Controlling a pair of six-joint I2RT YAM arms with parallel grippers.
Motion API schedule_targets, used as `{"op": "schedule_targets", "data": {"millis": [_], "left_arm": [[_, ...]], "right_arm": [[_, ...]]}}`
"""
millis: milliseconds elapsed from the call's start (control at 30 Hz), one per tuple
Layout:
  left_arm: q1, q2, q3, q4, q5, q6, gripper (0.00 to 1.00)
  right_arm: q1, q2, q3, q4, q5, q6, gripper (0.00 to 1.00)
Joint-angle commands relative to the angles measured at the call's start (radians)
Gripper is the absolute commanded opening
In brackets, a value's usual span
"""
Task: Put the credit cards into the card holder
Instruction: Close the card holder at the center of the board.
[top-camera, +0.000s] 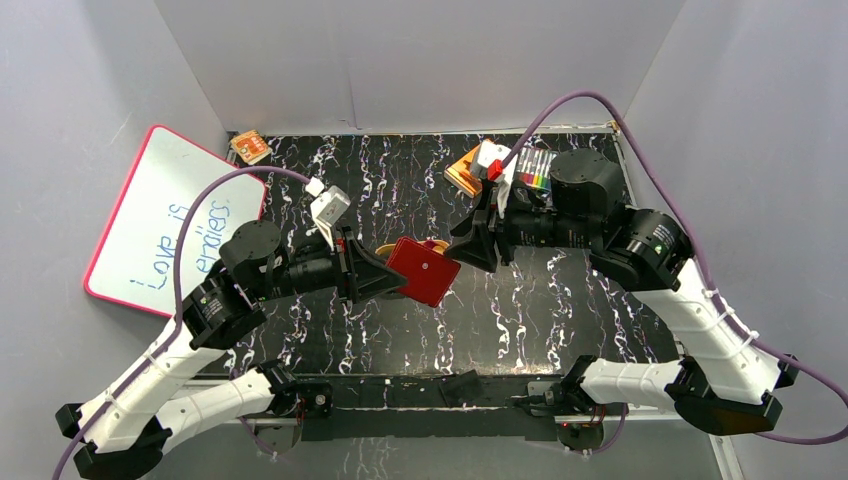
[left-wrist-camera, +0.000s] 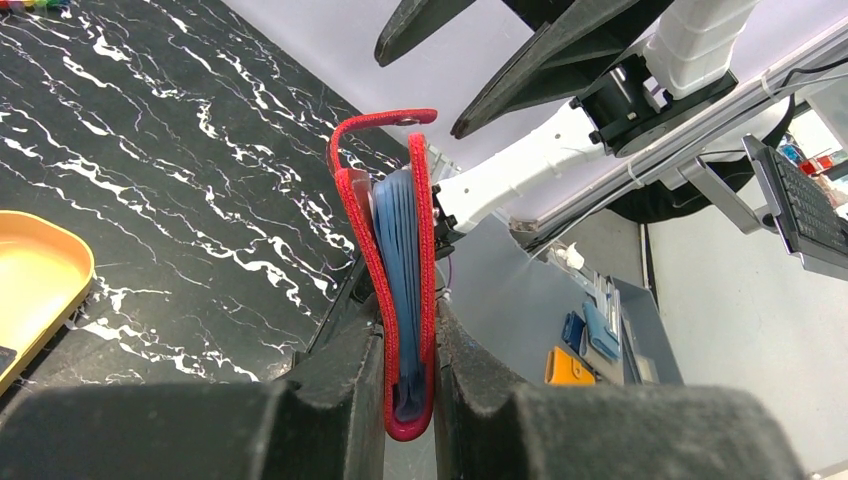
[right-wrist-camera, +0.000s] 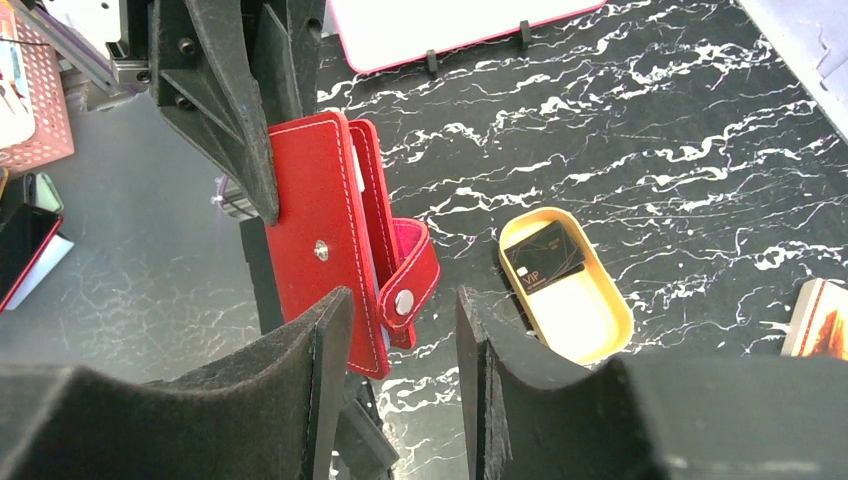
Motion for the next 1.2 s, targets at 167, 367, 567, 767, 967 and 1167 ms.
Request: {"op": "schedule_targets", "data": {"millis": [167, 367, 567, 767, 967, 1167], "left_arm": [[0.003, -0.022, 0.007, 0.030, 0.039, 0.007, 0.00], [0.002, -0.033, -0.002, 0.030, 0.030, 0.008, 0.00], [0.002, -0.034, 0.001, -0.001, 0.003, 0.020, 0.00], [0.002, 0.005, 0.026, -0.067, -0.051, 0.046, 0.00], [0.003, 0.042, 0.067, -0.128, -0.170, 0.064, 0.00], [0.002, 0.080, 0.114, -0.147, -0.245, 0.065, 0.00]], "right_arm": [[-0.002, -0.003, -0.016, 0.010, -0.013, 0.022, 0.44], [-0.002, 0.004, -0.011, 0.011, -0.018, 0.024, 0.16], [-0.003, 0.010, 0.029, 0.003, -0.015, 0.036, 0.00], [-0.002, 0.030, 0.112, -0.016, -0.007, 0.087, 0.00], [-0.002, 0.049, 0.128, -0.032, -0.026, 0.132, 0.00], [-0.002, 0.044, 0.017, 0.037, -0.056, 0.174, 0.00]]}}
